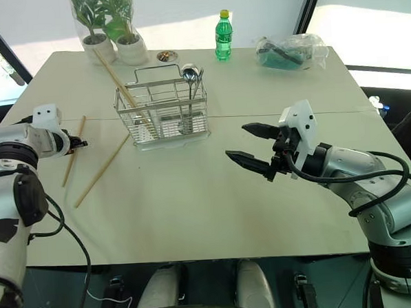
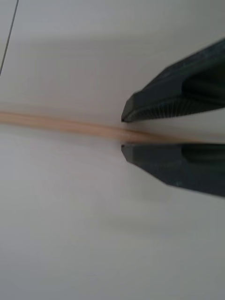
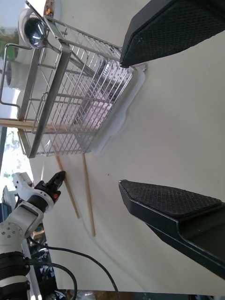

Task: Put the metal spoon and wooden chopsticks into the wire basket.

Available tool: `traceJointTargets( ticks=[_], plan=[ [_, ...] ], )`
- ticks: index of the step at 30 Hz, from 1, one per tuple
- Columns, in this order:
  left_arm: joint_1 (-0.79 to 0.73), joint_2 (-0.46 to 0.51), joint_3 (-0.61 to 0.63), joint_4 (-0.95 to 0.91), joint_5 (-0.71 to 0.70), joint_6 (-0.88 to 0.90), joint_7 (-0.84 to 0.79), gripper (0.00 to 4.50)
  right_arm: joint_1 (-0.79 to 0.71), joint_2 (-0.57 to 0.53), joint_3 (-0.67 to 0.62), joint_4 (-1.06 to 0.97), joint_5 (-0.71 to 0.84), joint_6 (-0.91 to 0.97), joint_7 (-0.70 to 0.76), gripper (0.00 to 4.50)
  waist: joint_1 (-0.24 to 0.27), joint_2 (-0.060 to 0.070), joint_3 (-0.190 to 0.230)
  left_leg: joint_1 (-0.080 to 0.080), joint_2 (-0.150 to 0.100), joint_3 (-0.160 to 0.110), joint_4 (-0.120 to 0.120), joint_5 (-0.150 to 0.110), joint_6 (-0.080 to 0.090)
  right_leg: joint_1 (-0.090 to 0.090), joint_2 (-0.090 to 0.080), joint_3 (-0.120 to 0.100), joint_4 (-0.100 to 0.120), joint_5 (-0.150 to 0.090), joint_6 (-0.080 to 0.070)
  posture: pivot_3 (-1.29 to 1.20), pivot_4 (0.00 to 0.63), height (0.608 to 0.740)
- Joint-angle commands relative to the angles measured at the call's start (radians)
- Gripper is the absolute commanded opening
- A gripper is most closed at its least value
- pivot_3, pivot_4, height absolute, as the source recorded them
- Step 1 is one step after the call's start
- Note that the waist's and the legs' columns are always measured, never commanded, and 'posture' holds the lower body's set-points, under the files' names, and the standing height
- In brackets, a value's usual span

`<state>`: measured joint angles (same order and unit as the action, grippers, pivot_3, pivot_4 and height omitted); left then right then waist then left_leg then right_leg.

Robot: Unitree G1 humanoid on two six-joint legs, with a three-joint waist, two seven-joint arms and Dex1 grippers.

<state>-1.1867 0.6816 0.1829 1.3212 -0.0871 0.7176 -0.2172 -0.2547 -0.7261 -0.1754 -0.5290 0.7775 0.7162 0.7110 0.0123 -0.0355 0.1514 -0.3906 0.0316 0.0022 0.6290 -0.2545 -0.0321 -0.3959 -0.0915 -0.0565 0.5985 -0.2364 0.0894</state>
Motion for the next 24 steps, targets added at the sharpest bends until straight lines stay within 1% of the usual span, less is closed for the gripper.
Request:
traceJointTargets(
  ticks=[1,9,12,15,17,19,22,24],
  plan=[
    [-0.003,0.005,0.025,-0.002,-0.001,0.019,0.026,0.07,-0.015,-0.013,-0.043,-0.023,0.028,0.002,-0.004,3.98,0.0,0.0,0.0,0.0,0.0,0.0,0.0,0.0,0.0,0.0,0.0,0.0,0.0,0.0,0.0,0.0,0.15,0.717],
    [0.002,0.021,0.058,-0.009,-0.006,0.04,0.033,0.07,-0.016,-0.013,-0.042,-0.017,0.027,-0.002,-0.004,3.98,-0.001,0.0,0.0,0.0,0.0,0.0,0.0,0.0,0.0,0.0,0.0,0.0,0.001,0.0,0.0,0.0,0.15,0.717],
    [-0.005,0.029,0.039,-0.045,0.013,-0.06,-0.006,0.07,-0.011,-0.021,-0.046,-0.014,0.02,-0.004,0.0,3.98,-0.001,0.0,0.0,0.0,0.0,0.0,0.0,0.0,0.0,0.0,0.0,0.0,0.001,0.0,0.0,0.0,0.15,0.717],
    [-0.009,0.045,0.039,-0.113,0.011,-0.217,-0.051,0.07,-0.004,-0.039,-0.058,-0.007,0.012,-0.005,0.006,3.98,0.0,-0.001,0.0,0.0,0.0,0.0,0.0,0.0,0.0,0.0,0.0,0.0,0.001,0.0,0.0,0.0,0.15,0.717],
    [-0.002,0.05,0.069,-0.195,-0.026,-0.327,-0.123,0.07,-0.004,-0.05,-0.072,-0.003,0.022,0.0,0.005,3.98,0.001,-0.002,0.0,0.0,0.0,0.0,0.0,0.0,0.0,0.0,0.0,0.0,0.0,0.0,0.0,0.0,0.15,0.717],
    [0.043,0.053,0.108,-0.366,-0.096,-0.408,-0.244,0.07,-0.002,-0.06,-0.086,-0.002,0.03,0.007,0.004,3.98,0.001,-0.002,0.0,-0.001,0.0,0.0,0.0,0.0,0.0,0.0,0.0,0.0,0.0,0.0,0.0,0.0,0.15,0.717],
    [0.118,0.053,0.142,-0.584,-0.175,-0.41,-0.346,0.07,0.003,-0.069,-0.097,-0.002,0.033,0.012,0.006,3.98,0.001,-0.001,0.0,-0.001,0.0,0.002,0.0,0.0,0.0,0.0,-0.003,0.0,0.0,0.0,0.0,0.0,0.15,0.717],
    [0.134,0.056,0.212,-0.738,-0.271,-0.404,-0.384,0.07,0.01,-0.074,-0.102,-0.005,0.032,0.014,0.009,3.98,0.0,-0.001,0.0,0.0,0.0,0.003,0.0,0.0,0.0,0.0,-0.004,0.0,0.0,0.0,0.0,0.0,0.15,0.717]
  ],
)
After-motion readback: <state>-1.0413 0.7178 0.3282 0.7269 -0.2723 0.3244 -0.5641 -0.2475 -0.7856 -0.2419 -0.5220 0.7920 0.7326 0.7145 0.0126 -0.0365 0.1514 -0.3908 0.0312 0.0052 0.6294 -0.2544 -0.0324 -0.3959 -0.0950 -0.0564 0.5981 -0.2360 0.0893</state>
